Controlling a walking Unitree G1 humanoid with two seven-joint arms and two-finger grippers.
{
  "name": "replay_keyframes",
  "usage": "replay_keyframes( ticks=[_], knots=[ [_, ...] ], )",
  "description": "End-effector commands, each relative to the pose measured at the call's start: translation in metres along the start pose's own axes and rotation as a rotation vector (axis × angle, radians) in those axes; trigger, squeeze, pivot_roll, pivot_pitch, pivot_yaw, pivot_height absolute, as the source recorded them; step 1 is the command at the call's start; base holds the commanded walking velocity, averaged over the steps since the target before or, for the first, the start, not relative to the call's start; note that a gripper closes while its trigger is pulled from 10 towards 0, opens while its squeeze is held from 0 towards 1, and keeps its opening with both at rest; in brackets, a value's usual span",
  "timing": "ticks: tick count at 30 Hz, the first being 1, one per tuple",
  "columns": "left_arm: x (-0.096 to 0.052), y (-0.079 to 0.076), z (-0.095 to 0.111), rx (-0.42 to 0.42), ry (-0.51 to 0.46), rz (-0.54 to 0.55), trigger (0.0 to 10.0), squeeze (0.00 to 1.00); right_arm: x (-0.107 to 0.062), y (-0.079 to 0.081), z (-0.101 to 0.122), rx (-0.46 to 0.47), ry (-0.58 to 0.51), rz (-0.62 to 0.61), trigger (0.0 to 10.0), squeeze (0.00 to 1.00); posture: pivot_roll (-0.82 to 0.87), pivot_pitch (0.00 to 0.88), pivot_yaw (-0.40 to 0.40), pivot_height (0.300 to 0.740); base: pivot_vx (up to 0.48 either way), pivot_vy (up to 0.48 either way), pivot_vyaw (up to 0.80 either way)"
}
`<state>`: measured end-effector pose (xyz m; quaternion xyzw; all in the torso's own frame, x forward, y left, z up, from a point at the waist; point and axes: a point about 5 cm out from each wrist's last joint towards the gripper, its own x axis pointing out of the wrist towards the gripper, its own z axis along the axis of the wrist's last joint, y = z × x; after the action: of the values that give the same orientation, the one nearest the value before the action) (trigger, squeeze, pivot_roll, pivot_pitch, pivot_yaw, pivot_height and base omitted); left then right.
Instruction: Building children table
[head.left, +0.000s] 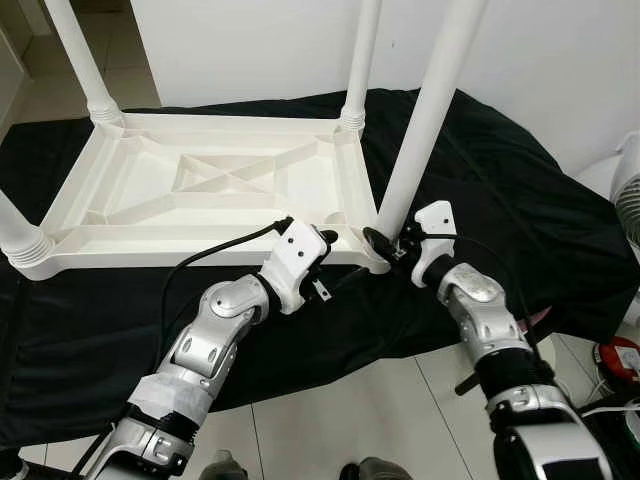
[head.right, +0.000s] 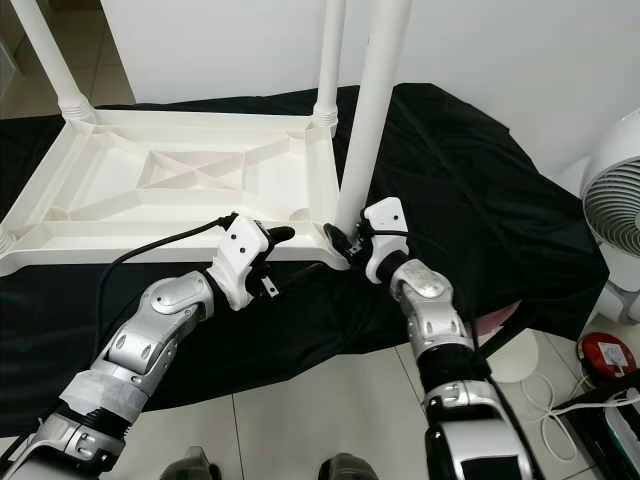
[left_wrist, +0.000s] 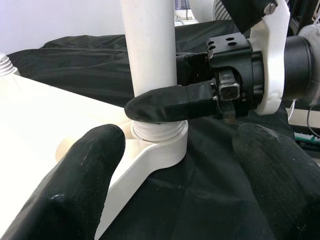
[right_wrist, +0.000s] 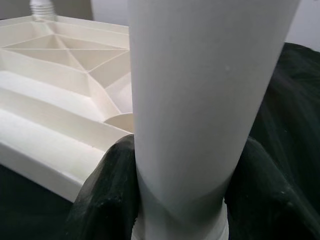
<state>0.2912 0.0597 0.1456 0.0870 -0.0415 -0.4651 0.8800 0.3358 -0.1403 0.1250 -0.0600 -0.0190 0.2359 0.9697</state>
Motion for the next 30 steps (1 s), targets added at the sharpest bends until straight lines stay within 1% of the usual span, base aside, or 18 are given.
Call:
replay_keyframes(
  ticks=[1, 2, 3, 4, 6, 7, 8, 9, 11, 13, 15, 23, 24, 26, 27, 30],
  knots=[
    [0.001, 0.0, 0.002, 0.012, 0.005, -0.008, 10.0, 0.0, -0.003, 0.006, -0.014, 0.006, 0.074, -0.005, 10.0, 0.0, 0.01, 0.0, -0.021, 0.74, 0.0, 0.0, 0.0],
    [0.001, 0.0, 0.002, 0.017, 0.008, -0.01, 10.0, 0.0, 0.0, 0.012, -0.012, 0.063, 0.063, -0.088, 10.0, 0.0, 0.01, 0.0, -0.019, 0.74, 0.0, 0.0, 0.0],
    [0.001, 0.0, 0.002, 0.024, 0.011, -0.013, 10.0, 0.0, 0.001, 0.017, -0.01, 0.1, 0.059, -0.156, 10.0, 0.0, 0.01, 0.0, -0.019, 0.74, 0.0, 0.0, 0.0],
    [0.001, 0.0, 0.002, 0.024, 0.011, -0.013, 10.0, 0.0, 0.001, 0.017, -0.01, 0.1, 0.059, -0.156, 10.0, 0.0, 0.01, 0.0, -0.019, 0.74, 0.0, 0.0, 0.0],
    [0.002, -0.001, 0.002, 0.027, 0.012, -0.016, 10.0, 0.0, 0.002, 0.028, -0.01, 0.138, 0.058, -0.26, 10.0, 0.0, 0.01, 0.0, -0.019, 0.74, 0.0, 0.0, 0.0],
    [0.002, -0.001, 0.002, 0.027, 0.012, -0.016, 10.0, 0.0, 0.002, 0.028, -0.01, 0.138, 0.058, -0.26, 10.0, 0.0, 0.01, 0.0, -0.019, 0.74, 0.0, 0.0, 0.0],
    [0.002, -0.002, 0.002, 0.025, 0.011, -0.016, 10.0, 0.0, 0.003, 0.033, -0.01, 0.156, 0.057, -0.325, 10.0, 0.0, 0.01, 0.0, -0.019, 0.74, 0.0, 0.0, 0.0],
    [0.002, -0.002, 0.002, 0.025, 0.011, -0.016, 10.0, 0.0, 0.003, 0.033, -0.01, 0.156, 0.057, -0.325, 10.0, 0.0, 0.01, 0.0, -0.019, 0.74, 0.0, 0.0, 0.0],
    [0.002, -0.003, 0.002, 0.022, 0.009, -0.017, 10.0, 0.0, 0.005, 0.041, -0.008, 0.178, 0.044, -0.412, 10.0, 0.0, 0.01, 0.0, -0.022, 0.74, 0.0, 0.0, 0.0],
    [0.002, -0.002, 0.002, 0.021, 0.008, -0.015, 10.0, 0.0, 0.009, 0.051, -0.001, 0.182, 0.015, -0.398, 10.0, 0.0, 0.01, 0.0, -0.022, 0.74, 0.0, 0.0, 0.0],
    [0.002, -0.003, 0.002, 0.02, 0.008, -0.014, 10.0, 0.0, 0.009, 0.052, 0.001, 0.175, 0.006, -0.396, 10.0, 0.0, 0.01, 0.0, -0.022, 0.74, 0.0, 0.0, 0.0],
    [0.003, -0.003, 0.002, 0.021, 0.008, -0.013, 10.0, 0.0, 0.006, 0.048, 0.003, 0.165, 0.011, -0.41, 10.0, 0.0, 0.01, 0.0, -0.025, 0.74, 0.0, 0.0, 0.0],
    [0.003, -0.002, 0.002, 0.021, 0.007, -0.012, 10.0, 0.0, 0.006, 0.048, 0.005, 0.179, 0.0, -0.399, 10.0, 0.89, 0.01, 0.0, -0.026, 0.74, 0.0, 0.0, 0.0],
    [0.003, -0.002, 0.002, 0.021, 0.007, -0.012, 10.0, 0.0, 0.006, 0.048, 0.005, 0.179, 0.0, -0.399, 10.0, 0.89, 0.01, 0.0, -0.026, 0.74, 0.0, 0.0, 0.0],
    [0.003, -0.002, 0.002, 0.021, 0.006, -0.01, 10.0, 0.0, 0.006, 0.049, 0.009, 0.197, -0.03, -0.386, 10.0, 1.0, 0.02, 0.0, -0.028, 0.74, 0.0, 0.0, 0.0],
    [0.002, -0.002, 0.002, 0.02, 0.006, -0.009, 10.0, 0.0, 0.003, 0.048, 0.012, 0.209, -0.059, -0.373, 10.0, 1.0, 0.02, 0.0, -0.03, 0.74, 0.0, 0.0, 0.0]
  ],
)
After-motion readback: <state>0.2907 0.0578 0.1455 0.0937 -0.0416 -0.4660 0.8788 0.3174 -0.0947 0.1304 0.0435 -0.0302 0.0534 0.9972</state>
